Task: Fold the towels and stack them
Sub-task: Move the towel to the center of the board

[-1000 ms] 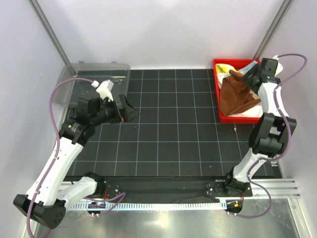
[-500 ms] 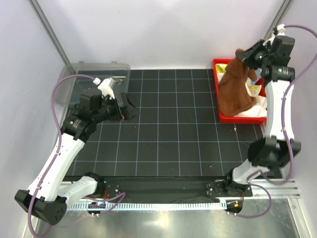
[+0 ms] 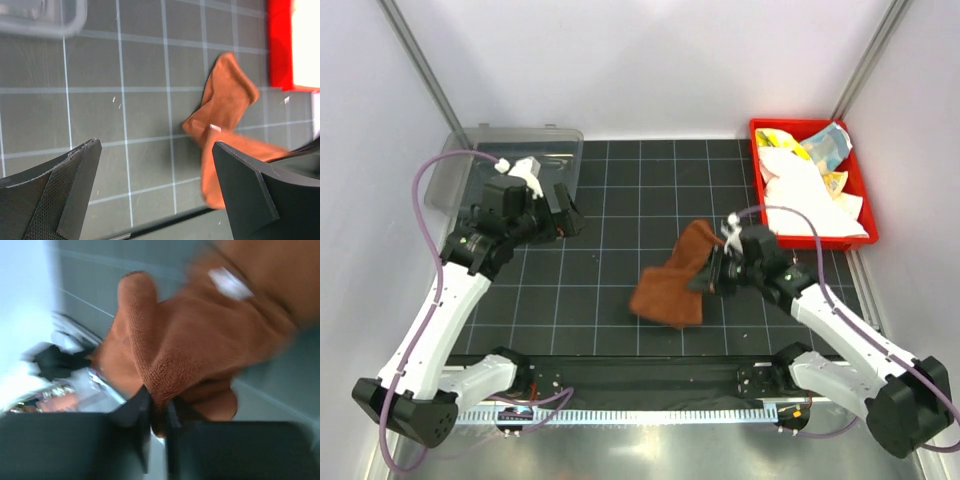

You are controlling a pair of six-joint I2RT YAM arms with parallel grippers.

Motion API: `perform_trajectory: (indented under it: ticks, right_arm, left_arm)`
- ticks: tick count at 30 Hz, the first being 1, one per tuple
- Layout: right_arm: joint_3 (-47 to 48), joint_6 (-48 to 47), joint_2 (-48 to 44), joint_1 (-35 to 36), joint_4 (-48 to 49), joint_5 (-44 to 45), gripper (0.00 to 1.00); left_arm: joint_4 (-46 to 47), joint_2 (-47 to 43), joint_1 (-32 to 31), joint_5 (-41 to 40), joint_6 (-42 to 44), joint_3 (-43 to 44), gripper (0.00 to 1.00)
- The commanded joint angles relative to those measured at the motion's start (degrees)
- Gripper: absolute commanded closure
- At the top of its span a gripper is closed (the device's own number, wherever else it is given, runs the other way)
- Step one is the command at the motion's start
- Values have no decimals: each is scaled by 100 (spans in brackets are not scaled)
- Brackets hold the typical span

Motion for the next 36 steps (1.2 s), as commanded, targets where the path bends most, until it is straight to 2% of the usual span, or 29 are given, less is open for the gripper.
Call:
perform_trajectory:
  ticks: [1, 2, 3, 4, 5, 7, 10, 12, 13, 14, 16, 20, 22, 25, 30, 36]
  right_arm:
    - [-880, 427, -659, 208, 89, 381, 77]
    - [-943, 401, -792, 199, -60, 443, 66]
    - [-848, 279, -915, 199, -488, 774, 60]
    - [-716, 208, -1108, 199, -701, 969, 47]
    - [-549, 164, -1162, 199, -894, 1171, 41]
    - [83, -20, -1058, 199, -1291, 1874, 35]
    - [717, -563, -593, 199, -1240, 2936, 35]
    - [1120, -968, 545, 121, -1178, 3664, 42]
    - [1270, -970, 551, 42, -1178, 3791, 42]
    - [1402, -979, 1169, -37, -1230, 3853, 45]
    - [1457, -795, 1499, -353, -1187, 3557, 46]
    - [745, -312, 1518, -635, -335, 3143, 46]
    - [595, -319, 1475, -671, -299, 3115, 46]
    - [314, -355, 1116, -671, -342, 3027, 47]
    - [-371, 31, 526, -680, 79, 3265, 47]
    - [-363, 32, 288, -680, 0, 3308, 46]
  left_arm:
    - [6, -28, 17, 121, -66, -391, 1]
    - [15, -11, 8, 147, -31, -444, 2]
    - [32, -11, 8, 165, 39, -479, 2]
    - [137, -2, 8, 261, 83, -549, 2]
    - [199, 33, 8, 305, 92, -568, 2]
    - [505, 147, 8, 446, 75, -611, 3]
    - [832, 629, -36, 736, -39, -498, 6]
    - [998, 1172, -193, 851, -66, -139, 9]
    - [1104, 1367, -264, 851, -74, -137, 9]
    - [1235, 1543, -334, 894, -75, -7, 9]
    - [1789, 2132, -562, 1219, 56, 187, 11]
    - [2028, 3352, -993, 974, 443, 1196, 15]
    - [2019, 4150, -1108, 938, 497, 1891, 19]
    - [1940, 4856, -1284, 1027, 523, 2639, 25]
    - [1870, 5973, -1661, 860, 585, 3150, 32]
    - [1843, 6703, -2092, 1009, 567, 3343, 32]
